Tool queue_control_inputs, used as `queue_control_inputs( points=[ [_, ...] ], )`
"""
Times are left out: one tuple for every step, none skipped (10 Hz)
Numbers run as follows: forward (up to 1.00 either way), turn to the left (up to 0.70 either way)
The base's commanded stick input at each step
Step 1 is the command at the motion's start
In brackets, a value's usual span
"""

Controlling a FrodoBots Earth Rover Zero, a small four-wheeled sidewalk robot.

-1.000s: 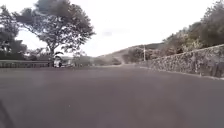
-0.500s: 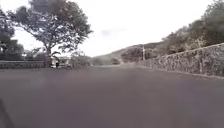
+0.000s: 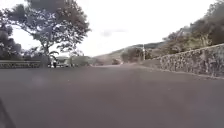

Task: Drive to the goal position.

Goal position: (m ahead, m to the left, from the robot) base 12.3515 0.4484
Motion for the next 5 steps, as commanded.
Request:
queue_control_inputs(
  points=[
    [1.00, 0.00],
    [1.00, 0.00],
    [1.00, 0.00],
    [1.00, 0.00],
    [1.00, 0.00]
  ],
)
